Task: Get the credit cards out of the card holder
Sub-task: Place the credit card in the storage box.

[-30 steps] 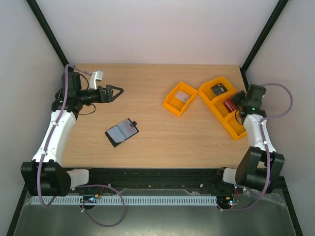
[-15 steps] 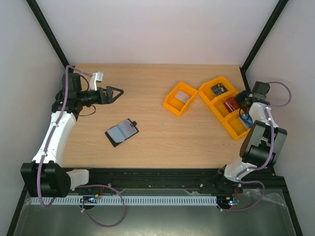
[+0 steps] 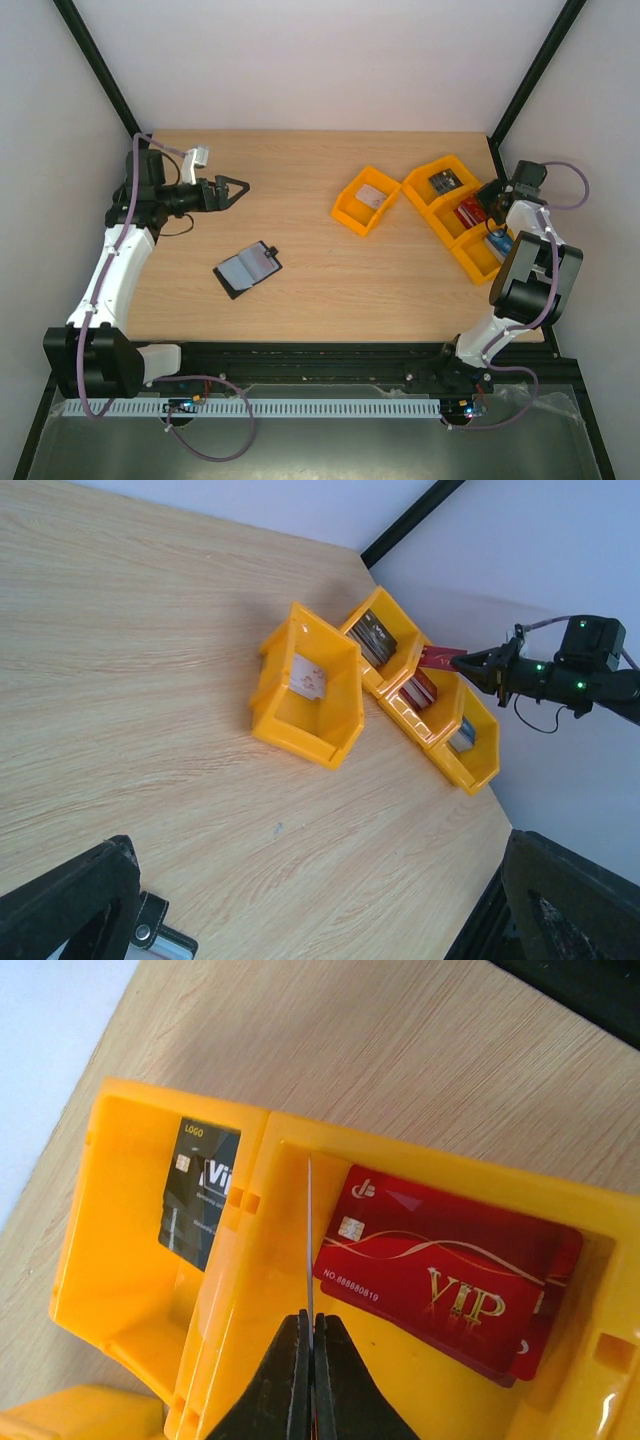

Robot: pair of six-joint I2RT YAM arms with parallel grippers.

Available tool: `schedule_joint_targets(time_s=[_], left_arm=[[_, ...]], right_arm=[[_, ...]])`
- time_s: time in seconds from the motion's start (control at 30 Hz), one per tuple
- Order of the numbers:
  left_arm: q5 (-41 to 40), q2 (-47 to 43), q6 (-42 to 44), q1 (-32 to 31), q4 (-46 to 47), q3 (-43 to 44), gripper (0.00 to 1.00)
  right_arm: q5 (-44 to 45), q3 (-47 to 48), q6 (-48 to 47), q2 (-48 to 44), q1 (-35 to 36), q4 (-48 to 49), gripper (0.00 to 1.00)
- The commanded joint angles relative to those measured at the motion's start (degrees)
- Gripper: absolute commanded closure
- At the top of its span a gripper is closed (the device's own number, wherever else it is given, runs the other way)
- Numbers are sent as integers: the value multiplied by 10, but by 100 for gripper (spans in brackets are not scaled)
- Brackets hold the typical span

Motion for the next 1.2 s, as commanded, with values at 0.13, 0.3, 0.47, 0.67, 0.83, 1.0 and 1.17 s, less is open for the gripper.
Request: schedule_joint_targets(time_s=[0.13,0.3,0.47,0.67,0.83,1.0,1.17], left_arm=[[11,4,-3,3,7,-12,1],[13,4,-6,3,9,-15,1],[15,2,-11,3,17,-25,1],[10,0,-64,4,61,-66,1],[-80,1,-181,22,112,-149,1],[-196,8,-254,31,115,-243,1],[-231,10,-287,30,115,-290,1]], right_arm=[[53,25,16,17,-7,-2,98],[104,42,9,18,-9,-23,64],[161,83,-15,11,-9,-54,44],[198,152,-38,13,-7,-107,39],[208,145,-75,-41,105,-118,39],[199,88,-89,-76,341,-108,39],[83,69,-44,-10,554,-56,40]])
